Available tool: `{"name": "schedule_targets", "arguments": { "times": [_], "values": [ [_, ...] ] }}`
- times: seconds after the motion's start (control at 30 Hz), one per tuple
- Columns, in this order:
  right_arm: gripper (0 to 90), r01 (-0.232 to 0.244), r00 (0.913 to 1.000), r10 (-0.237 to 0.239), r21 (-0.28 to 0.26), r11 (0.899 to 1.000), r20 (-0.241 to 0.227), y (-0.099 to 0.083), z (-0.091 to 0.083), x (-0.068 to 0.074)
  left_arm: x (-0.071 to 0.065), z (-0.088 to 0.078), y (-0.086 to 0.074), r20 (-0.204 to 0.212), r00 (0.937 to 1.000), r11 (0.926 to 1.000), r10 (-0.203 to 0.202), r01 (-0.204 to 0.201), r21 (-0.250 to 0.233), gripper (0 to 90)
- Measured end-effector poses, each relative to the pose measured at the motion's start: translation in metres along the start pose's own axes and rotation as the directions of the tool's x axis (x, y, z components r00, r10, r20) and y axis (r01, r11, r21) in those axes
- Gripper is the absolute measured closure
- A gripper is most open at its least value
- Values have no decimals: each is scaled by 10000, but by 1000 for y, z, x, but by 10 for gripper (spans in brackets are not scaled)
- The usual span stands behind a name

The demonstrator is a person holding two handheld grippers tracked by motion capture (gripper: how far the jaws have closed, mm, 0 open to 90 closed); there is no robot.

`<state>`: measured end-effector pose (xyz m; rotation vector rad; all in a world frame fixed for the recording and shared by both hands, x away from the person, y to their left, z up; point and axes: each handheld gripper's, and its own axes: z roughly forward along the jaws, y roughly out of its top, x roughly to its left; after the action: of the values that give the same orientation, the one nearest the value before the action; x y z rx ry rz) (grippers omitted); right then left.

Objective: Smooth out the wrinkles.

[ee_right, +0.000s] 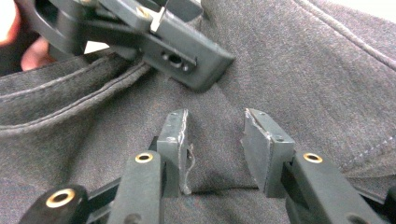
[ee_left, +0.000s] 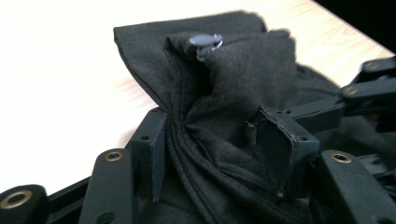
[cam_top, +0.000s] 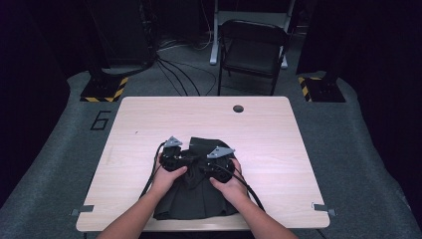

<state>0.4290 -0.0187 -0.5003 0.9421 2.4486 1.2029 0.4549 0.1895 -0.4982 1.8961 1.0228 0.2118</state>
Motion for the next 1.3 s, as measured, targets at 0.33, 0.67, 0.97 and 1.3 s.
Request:
{"name": "schedule_targets", "arguments": {
  "times": [0.33,0.67,0.97,1.3],
  "values": [
    [597,-262,9996,262,-60,9996,-59,-1,-1,-1,-12,-8,5,201,9979,9971,609,-599,-467,637],
    [495,-123,9999,122,180,9998,65,7,-8,1,-18,-14,14,43,9953,9930,967,-962,-686,813],
    [436,108,9998,-116,571,9983,141,-1,-40,-3,-25,-25,42,205,9849,9821,1717,-1695,-820,819],
    [422,-38,9994,-3,1210,9926,334,-27,-45,-17,-37,-39,70,432,9706,9668,2367,-2308,-1098,821]
  ]
}}
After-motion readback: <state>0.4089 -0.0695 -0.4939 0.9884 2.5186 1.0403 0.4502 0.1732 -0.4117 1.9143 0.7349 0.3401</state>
